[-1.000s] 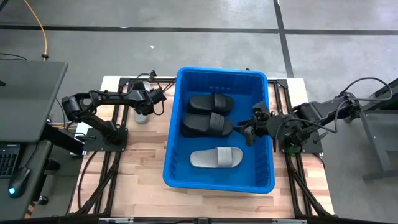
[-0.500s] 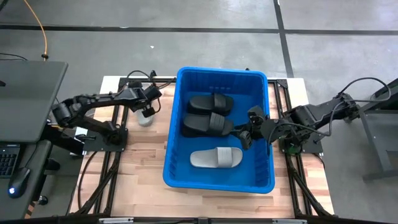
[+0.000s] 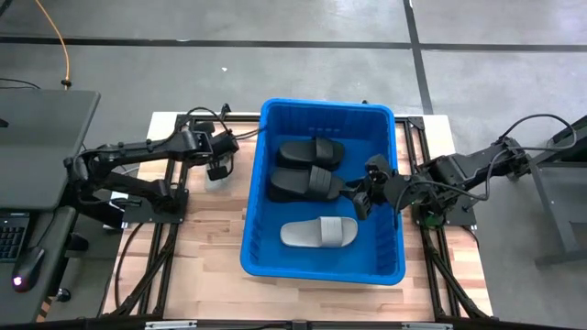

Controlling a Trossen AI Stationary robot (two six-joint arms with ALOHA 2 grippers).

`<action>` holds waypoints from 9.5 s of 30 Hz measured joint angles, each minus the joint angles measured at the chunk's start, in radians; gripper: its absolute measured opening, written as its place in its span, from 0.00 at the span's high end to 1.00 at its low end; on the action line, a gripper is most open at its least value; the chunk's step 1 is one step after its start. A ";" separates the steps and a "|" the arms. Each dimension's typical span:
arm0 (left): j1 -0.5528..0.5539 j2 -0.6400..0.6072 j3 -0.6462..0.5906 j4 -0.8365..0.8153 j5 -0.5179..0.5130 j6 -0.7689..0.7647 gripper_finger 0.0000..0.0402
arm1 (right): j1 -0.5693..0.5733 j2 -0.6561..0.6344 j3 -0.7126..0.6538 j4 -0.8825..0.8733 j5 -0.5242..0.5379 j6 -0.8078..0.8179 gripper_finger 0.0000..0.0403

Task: Pick and place slides into bin
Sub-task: Put the white slipper into the bin, then return to Home Position

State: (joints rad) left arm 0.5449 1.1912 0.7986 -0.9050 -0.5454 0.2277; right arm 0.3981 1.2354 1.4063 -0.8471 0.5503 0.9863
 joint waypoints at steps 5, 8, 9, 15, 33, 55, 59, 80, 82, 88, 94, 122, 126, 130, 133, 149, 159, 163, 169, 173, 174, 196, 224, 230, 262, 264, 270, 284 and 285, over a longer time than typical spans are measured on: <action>-0.079 0.001 0.099 -0.225 -0.056 -0.021 1.00 | 0.000 0.000 0.000 0.000 0.022 0.000 0.59; -0.120 0.001 0.165 -0.351 -0.065 -0.064 1.00 | -0.001 0.000 0.000 0.000 0.050 0.000 0.59; -0.135 0.001 0.187 -0.386 -0.066 -0.080 1.00 | -0.001 0.000 0.000 0.000 0.056 0.000 0.59; -0.258 0.001 0.342 -0.550 -0.073 -0.179 1.00 | -0.001 0.000 0.000 0.008 0.089 0.007 0.59; -0.618 -0.012 0.683 -0.661 -0.077 -0.333 1.00 | -0.106 0.000 0.000 0.321 -0.115 -0.020 0.56; -0.914 -0.003 0.728 -0.258 -0.290 -0.221 1.00 | -0.477 0.037 0.000 0.456 -0.800 0.228 0.28; -0.914 -0.002 0.728 -0.126 -0.297 -0.111 1.00 | -0.519 0.070 0.000 0.484 -0.905 0.272 0.28; -0.974 -0.002 0.728 0.037 -0.123 0.211 1.00 | -0.730 0.188 0.000 0.569 -1.396 0.261 0.28; -0.972 -0.002 0.728 0.042 -0.125 0.213 1.00 | -0.742 0.208 0.000 0.563 -1.428 0.265 0.28; -0.971 0.002 0.728 0.044 -0.129 0.211 1.00 | -0.701 0.284 0.000 0.698 -1.481 0.336 0.28; -0.970 0.021 0.727 0.035 -0.110 0.210 1.00 | -0.679 0.336 0.000 0.862 -1.542 0.432 0.28; -0.970 0.043 0.727 0.045 -0.151 0.213 1.00 | -0.567 0.405 0.000 0.933 -1.573 0.587 0.43; -0.970 0.043 0.727 0.045 -0.156 0.213 1.00 | -0.566 0.406 0.000 0.936 -1.571 0.585 0.57; -0.970 0.043 0.727 0.055 -0.165 0.213 1.00 | -0.566 0.406 0.000 0.934 -1.555 0.585 0.83; -0.971 0.042 0.727 0.073 -0.170 0.213 0.99 | -0.567 0.406 0.000 0.931 -1.536 0.566 0.96; -0.970 -0.059 0.728 -0.218 -0.331 -0.001 0.74 | -0.598 0.217 -0.002 0.616 -1.291 0.356 0.99; -0.970 -0.128 0.727 -0.259 -0.705 -0.030 0.76 | -0.489 -0.020 -0.001 0.187 -0.933 0.364 1.00; -0.944 -0.159 0.727 -0.254 -0.777 -0.084 0.74 | -0.387 -0.072 -0.001 0.085 -0.838 0.470 1.00; -0.805 -0.223 0.727 -0.256 -0.694 -0.182 0.64 | -0.265 -0.082 -0.001 -0.020 -0.775 0.589 1.00; -0.710 -0.236 0.727 -0.287 -0.621 -0.207 0.55 | -0.225 -0.075 -0.001 -0.056 -0.715 0.627 1.00; -0.687 -0.235 0.727 -0.306 -0.601 -0.210 0.53 | -0.220 -0.072 0.000 -0.070 -0.706 0.634 1.00; -0.447 -0.140 0.723 -0.451 -0.434 -0.236 0.36 | -0.182 0.188 0.000 -0.103 -0.728 0.551 1.00; -0.447 -0.128 0.724 -0.451 -0.407 -0.232 0.37 | -0.212 0.424 0.000 -0.247 -0.865 0.420 1.00; -0.447 -0.128 0.724 -0.451 -0.406 -0.232 0.37 | -0.212 0.515 0.000 -0.245 -0.873 0.330 1.00; -0.447 -0.128 0.724 -0.428 -0.389 -0.232 0.36 | -0.259 0.573 -0.001 -0.327 -0.880 0.138 0.42; -0.447 -0.128 0.724 -0.428 -0.390 -0.232 0.36 | -0.256 0.573 -0.001 -0.352 -0.875 0.138 0.41; -0.447 -0.128 0.724 -0.428 -0.392 -0.224 0.36 | -0.250 0.570 -0.001 -0.354 -0.954 0.115 0.37; -0.447 -0.133 0.725 -0.361 -0.386 -0.205 0.36 | -0.238 0.395 -0.001 -0.282 -0.809 0.094 0.36; -0.447 -0.133 0.725 -0.354 -0.388 -0.203 0.36 | -0.238 0.370 -0.001 -0.278 -0.779 0.094 0.36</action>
State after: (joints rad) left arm 0.0982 1.0584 1.5234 -1.2591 -0.9336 0.0243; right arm 0.1600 1.6053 1.4052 -1.1250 -0.2289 1.0801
